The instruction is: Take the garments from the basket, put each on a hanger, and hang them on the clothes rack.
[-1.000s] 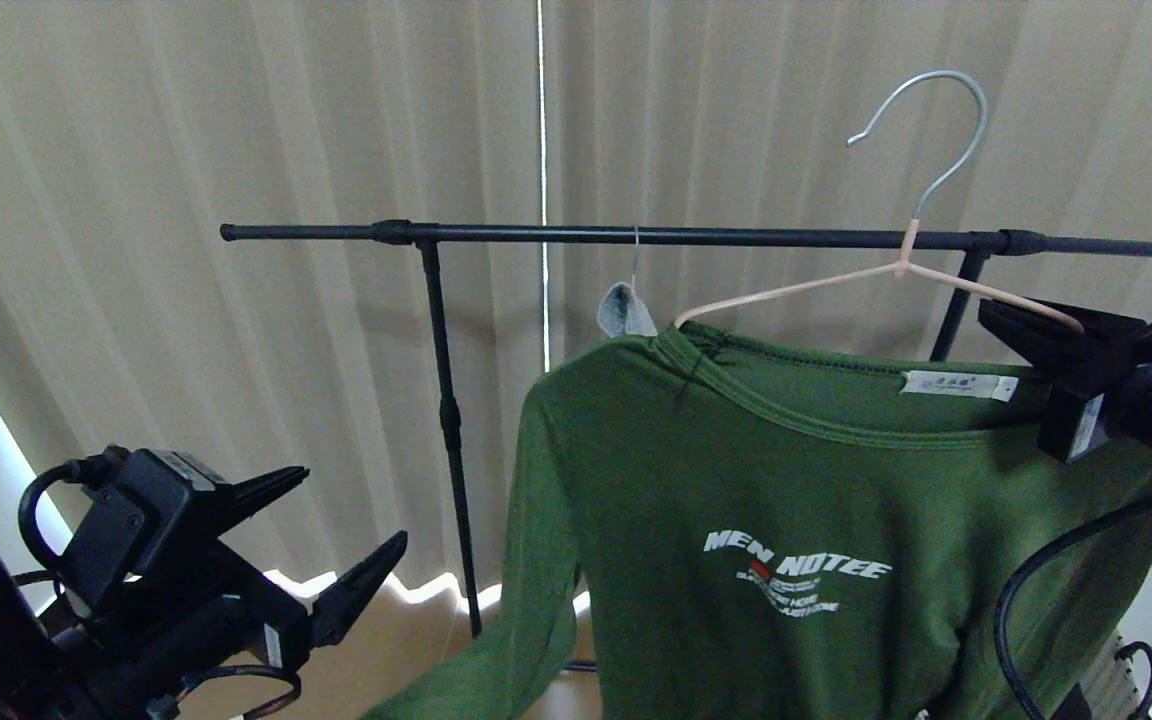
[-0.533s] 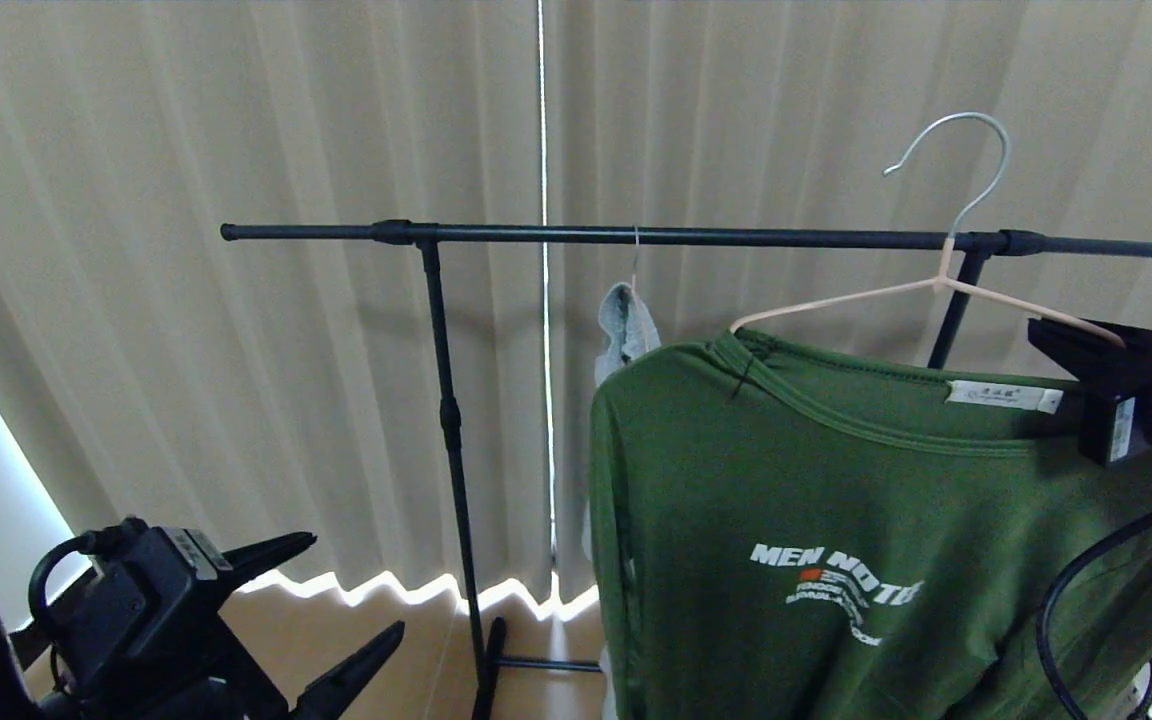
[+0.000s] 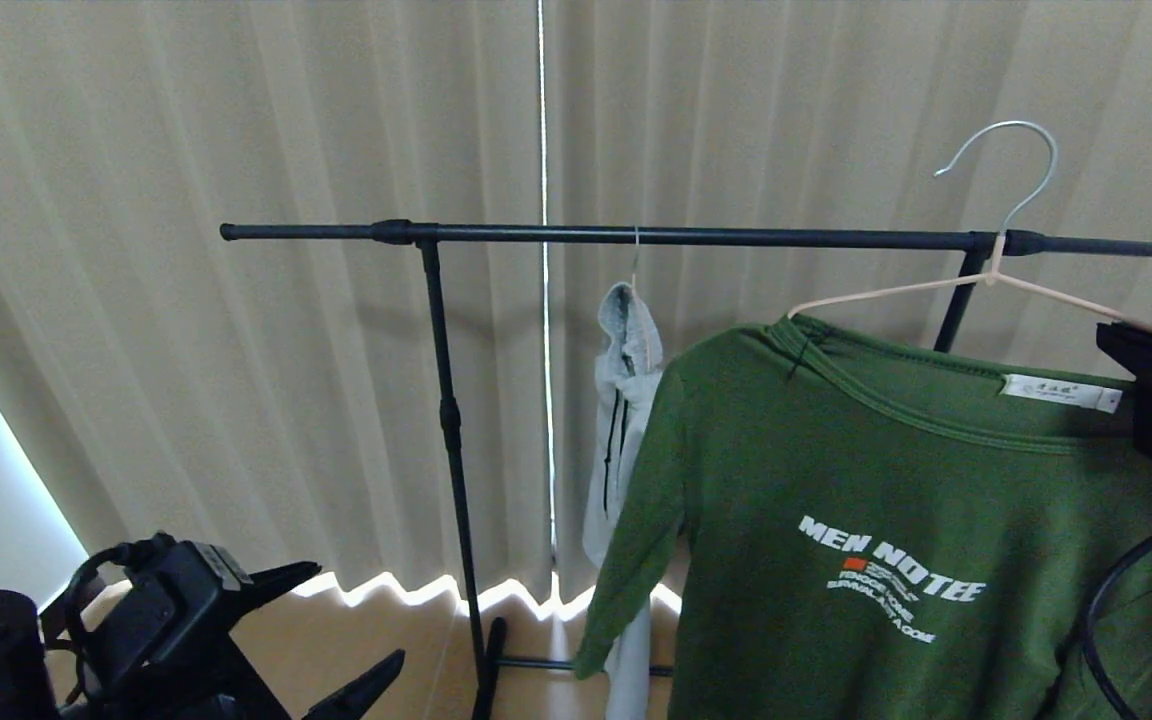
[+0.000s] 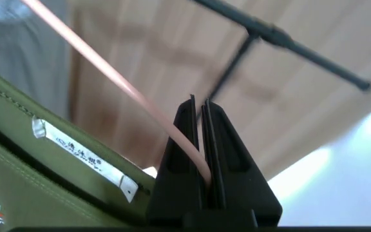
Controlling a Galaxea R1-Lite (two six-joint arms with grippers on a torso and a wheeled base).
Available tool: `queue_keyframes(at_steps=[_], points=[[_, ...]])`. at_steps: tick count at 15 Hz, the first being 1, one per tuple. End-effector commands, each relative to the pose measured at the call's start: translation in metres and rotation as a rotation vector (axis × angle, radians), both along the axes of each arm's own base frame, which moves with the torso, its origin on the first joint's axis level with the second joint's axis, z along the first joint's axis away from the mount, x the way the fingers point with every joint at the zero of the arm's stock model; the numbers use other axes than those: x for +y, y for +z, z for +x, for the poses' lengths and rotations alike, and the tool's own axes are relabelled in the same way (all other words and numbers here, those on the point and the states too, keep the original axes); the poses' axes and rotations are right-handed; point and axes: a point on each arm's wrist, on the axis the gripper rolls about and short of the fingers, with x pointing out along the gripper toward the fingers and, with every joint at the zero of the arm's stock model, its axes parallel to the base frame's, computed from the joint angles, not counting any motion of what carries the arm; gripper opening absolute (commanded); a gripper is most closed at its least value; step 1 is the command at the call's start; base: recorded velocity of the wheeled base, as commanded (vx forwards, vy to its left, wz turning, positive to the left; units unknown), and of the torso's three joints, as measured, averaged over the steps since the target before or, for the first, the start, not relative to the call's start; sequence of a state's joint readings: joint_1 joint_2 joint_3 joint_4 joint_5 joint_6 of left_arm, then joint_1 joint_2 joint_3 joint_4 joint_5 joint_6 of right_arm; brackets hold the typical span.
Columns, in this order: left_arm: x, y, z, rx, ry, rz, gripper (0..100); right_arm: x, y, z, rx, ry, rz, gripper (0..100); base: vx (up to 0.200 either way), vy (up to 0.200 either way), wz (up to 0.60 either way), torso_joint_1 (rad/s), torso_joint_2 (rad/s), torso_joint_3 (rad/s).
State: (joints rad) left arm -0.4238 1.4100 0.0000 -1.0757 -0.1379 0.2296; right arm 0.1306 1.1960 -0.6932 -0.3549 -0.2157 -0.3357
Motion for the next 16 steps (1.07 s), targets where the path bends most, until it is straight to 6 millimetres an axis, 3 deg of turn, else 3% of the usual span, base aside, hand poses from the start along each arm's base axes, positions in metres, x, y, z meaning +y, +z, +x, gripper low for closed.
queue_keyframes(at_steps=[1,4,9,16], points=[[0.006,0.016,-0.008,-0.069,0.033,-0.112,100,-0.008,-0.001,-0.003,0.004,-0.048,-0.001,0,0.000,0.000,0.00,0.000,0.00,0.000],[0.010,0.027,-0.017,-0.139,0.037,-0.153,100,-0.023,-0.003,-0.011,0.053,-0.129,-0.006,0,0.000,0.000,0.00,0.000,0.00,0.000],[0.018,0.035,-0.021,-0.198,0.078,-0.167,100,-0.035,-0.025,-0.052,0.200,-0.225,-0.008,0,0.000,0.000,0.00,0.000,0.00,0.000],[0.023,0.035,-0.020,-0.210,0.118,-0.163,100,-0.048,-0.032,-0.053,0.225,-0.320,0.004,0,0.000,0.000,0.00,0.000,0.00,0.000]])
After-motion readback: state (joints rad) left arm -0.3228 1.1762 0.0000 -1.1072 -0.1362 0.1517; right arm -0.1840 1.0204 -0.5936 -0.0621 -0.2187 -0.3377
